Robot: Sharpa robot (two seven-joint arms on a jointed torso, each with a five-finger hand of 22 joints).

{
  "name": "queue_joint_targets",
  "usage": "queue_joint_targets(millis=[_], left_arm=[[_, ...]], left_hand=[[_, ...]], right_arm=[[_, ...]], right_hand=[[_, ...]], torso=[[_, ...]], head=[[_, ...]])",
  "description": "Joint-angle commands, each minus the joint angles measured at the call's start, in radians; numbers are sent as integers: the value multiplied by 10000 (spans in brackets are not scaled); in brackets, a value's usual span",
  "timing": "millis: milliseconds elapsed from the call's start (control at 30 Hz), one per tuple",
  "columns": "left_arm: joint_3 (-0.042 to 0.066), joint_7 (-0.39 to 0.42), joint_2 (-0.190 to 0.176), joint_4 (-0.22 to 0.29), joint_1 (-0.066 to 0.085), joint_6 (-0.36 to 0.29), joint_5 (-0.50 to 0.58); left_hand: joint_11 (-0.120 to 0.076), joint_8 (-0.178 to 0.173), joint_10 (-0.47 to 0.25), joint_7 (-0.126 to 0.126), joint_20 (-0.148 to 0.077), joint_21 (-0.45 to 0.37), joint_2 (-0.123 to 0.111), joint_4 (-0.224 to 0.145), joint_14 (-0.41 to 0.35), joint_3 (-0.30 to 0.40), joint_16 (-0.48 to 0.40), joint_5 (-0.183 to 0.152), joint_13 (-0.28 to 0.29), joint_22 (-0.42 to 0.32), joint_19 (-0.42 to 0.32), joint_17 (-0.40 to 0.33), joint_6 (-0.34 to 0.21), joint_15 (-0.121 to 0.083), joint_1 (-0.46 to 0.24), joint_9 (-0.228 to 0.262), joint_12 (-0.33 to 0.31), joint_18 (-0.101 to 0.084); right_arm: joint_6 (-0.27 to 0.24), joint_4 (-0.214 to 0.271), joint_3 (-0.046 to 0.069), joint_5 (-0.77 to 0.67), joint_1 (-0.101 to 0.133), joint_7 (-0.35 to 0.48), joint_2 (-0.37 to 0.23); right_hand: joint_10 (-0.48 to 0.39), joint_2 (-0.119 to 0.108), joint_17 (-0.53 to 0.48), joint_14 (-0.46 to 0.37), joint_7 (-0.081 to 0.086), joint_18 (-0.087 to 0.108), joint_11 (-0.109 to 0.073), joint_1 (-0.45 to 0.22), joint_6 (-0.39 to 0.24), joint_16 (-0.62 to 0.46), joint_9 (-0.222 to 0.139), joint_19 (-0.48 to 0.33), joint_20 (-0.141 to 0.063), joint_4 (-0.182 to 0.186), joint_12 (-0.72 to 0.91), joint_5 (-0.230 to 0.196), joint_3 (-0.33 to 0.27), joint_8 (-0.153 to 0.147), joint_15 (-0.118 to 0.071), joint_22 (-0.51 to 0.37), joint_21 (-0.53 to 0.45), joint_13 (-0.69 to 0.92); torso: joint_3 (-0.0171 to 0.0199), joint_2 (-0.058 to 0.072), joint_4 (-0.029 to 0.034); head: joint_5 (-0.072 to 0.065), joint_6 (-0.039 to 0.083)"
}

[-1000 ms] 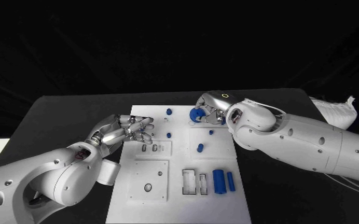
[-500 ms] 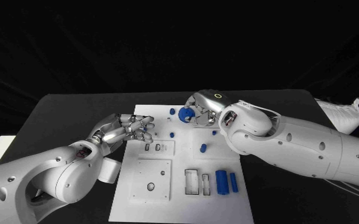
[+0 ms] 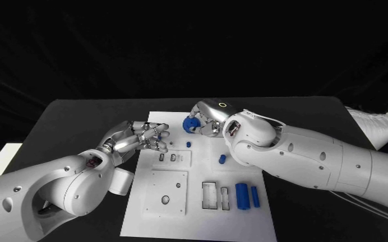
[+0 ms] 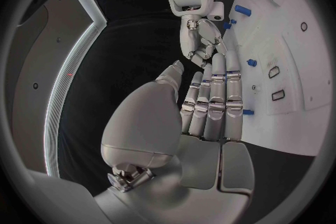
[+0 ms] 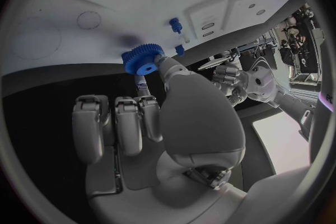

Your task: Assemble the parts on the task board

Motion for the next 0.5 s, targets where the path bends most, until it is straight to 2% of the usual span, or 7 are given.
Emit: queue_joint_targets(millis=[33, 500], left_arm=[[4, 157, 17, 25, 6, 43, 60], [4, 148, 25, 29, 6, 50, 60]], left_hand=[[10, -51, -30, 56, 10, 35, -1, -13, -52, 60, 34, -34, -13, 14, -66, 8, -6, 13, 31, -9, -60, 0], [10, -51, -30, 56, 10, 35, -1, -13, -52, 60, 34, -34, -13, 14, -66, 8, -6, 13, 31, -9, -60, 0]], right_arm=[[22, -183, -16, -193, -25, 53, 187], [200, -858, -97, -209, -49, 122, 759]], right_hand=[[511, 65, 2156, 926, -330, -113, -71, -37, 489, 59, 15, 420, -77, -7, 27, 16, 51, 62, -70, 1133, 34, 1883], [498, 40, 2160, 927, -298, -109, -46, -115, 445, 60, -11, 410, -72, -37, 2, -116, 98, 3, -56, 1111, 22, 1871]], torso=[[2, -3, 6], [12, 3, -2]], head=[[31, -10], [59, -29]])
